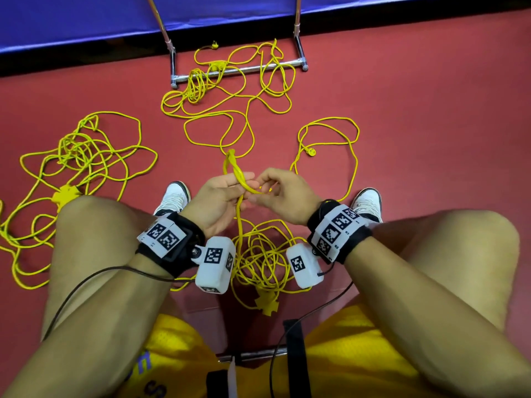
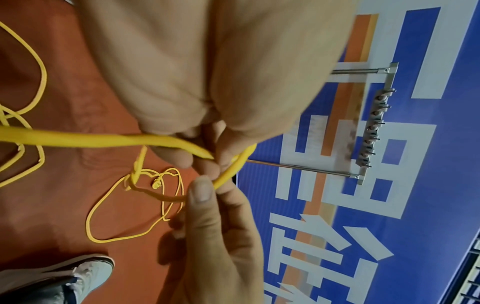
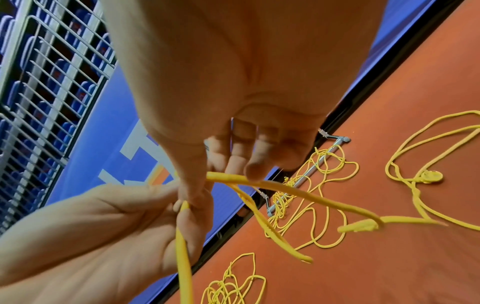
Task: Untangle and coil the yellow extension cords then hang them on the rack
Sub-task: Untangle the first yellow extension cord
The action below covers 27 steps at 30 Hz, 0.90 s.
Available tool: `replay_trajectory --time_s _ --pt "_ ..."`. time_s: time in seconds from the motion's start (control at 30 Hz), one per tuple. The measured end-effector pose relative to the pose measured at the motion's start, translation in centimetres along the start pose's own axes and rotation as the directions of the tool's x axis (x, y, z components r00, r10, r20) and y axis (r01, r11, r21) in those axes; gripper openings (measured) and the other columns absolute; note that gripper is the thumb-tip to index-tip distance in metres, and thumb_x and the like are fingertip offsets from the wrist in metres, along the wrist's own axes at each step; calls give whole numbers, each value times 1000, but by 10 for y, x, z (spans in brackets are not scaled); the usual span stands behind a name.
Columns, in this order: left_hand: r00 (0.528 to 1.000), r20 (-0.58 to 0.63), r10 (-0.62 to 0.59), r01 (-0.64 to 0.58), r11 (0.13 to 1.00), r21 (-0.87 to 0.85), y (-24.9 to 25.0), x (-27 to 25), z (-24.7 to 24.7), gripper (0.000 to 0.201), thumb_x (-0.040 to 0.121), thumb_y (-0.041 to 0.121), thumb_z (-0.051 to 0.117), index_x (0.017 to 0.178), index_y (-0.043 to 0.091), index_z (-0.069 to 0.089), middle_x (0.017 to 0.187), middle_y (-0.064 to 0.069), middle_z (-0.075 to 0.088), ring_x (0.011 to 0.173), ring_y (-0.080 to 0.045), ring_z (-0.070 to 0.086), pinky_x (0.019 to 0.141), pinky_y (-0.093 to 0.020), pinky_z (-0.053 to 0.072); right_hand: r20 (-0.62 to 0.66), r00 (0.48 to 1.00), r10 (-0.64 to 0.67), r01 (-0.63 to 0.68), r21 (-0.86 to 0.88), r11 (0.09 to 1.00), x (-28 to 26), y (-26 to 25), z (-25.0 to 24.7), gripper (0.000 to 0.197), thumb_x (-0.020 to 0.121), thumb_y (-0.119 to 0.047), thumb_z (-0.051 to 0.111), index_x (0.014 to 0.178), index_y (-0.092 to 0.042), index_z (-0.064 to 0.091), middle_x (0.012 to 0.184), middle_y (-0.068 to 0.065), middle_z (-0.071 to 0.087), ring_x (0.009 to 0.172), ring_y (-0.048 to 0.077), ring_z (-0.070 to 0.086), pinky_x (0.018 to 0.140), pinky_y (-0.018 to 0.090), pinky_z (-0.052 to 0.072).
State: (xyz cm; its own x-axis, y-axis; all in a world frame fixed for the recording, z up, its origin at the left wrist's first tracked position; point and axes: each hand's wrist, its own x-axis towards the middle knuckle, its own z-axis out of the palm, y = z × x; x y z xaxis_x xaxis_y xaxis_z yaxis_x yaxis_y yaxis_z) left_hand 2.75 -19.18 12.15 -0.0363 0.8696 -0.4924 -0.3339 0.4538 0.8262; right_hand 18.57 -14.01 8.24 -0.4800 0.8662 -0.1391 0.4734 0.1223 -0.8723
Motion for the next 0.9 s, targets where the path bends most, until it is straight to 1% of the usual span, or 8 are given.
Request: replay_trajectory --time_s 0.17,0.3,0.4,0.5,0.73,0.77,0.83,0.9 --pt "998 -55 4 1 996 92 -9 3 -6 21 99 -4 47 109 5 63 80 1 71 69 -9 62 58 -18 52 32 993 -114 118 -142 983 -5 -6 -5 19 87 -37 71 83 -20 63 72 -6 61 65 12 52 66 30 42" --pt "968 -252 -22 47 995 93 -13 10 -14 20 97 -3 54 113 4 63 89 -3 71 65 -7 62 54 -20 53 -326 930 -172 151 -89 985 3 -9 -27 17 93 -25 61 85 -11 66 72 -6 55 69 12 47 67 30 37" --pt "944 -329 -1 17 999 46 -7 13 -22 19 97 -5 54 110 6 63 90 -5 69 65 -8 61 55 -20 54 -563 826 -24 11 -27 1000 10 5 -49 21 96 -26 56 88 -9 64 77 -1 62 74 19 52 70 31 38" --pt "916 -400 26 -20 1000 20 0 14 -29 18 97 -6 53 98 9 64 89 -6 68 69 -11 60 55 -21 56 -716 681 155 -127 93 988 14 25 -67 22 98 -23 55 89 -5 65 85 7 66 80 21 54 73 29 34" --pt "874 -485 25 -43 999 -25 2 13 -41 18 96 -8 54 97 6 64 84 -10 66 66 -12 60 55 -23 57 -740 362 567 -262 503 824 17 57 -88 20 99 -27 53 84 -14 57 73 1 56 74 21 52 68 30 39" --pt "875 -483 36 -56 998 -27 2 13 -42 18 96 -9 54 97 6 64 84 -10 65 66 -12 60 56 -24 57 -739 346 578 -261 516 816 18 58 -86 21 98 -28 53 82 -16 56 70 1 56 72 23 54 66 29 40" --pt "893 -445 61 -84 996 -31 1 10 -36 18 95 -10 54 97 5 63 85 -10 65 69 -13 60 57 -27 59 -713 403 574 -269 507 819 22 60 -76 19 92 -33 56 78 -20 54 72 6 61 70 31 62 68 40 52" --pt "937 -341 77 -92 995 -31 -3 5 -27 17 93 -10 56 96 5 64 87 -12 65 73 -14 61 59 -30 59 -616 550 564 -320 468 824 29 69 -62 21 80 -35 62 96 -21 56 91 8 65 76 35 67 73 55 57"
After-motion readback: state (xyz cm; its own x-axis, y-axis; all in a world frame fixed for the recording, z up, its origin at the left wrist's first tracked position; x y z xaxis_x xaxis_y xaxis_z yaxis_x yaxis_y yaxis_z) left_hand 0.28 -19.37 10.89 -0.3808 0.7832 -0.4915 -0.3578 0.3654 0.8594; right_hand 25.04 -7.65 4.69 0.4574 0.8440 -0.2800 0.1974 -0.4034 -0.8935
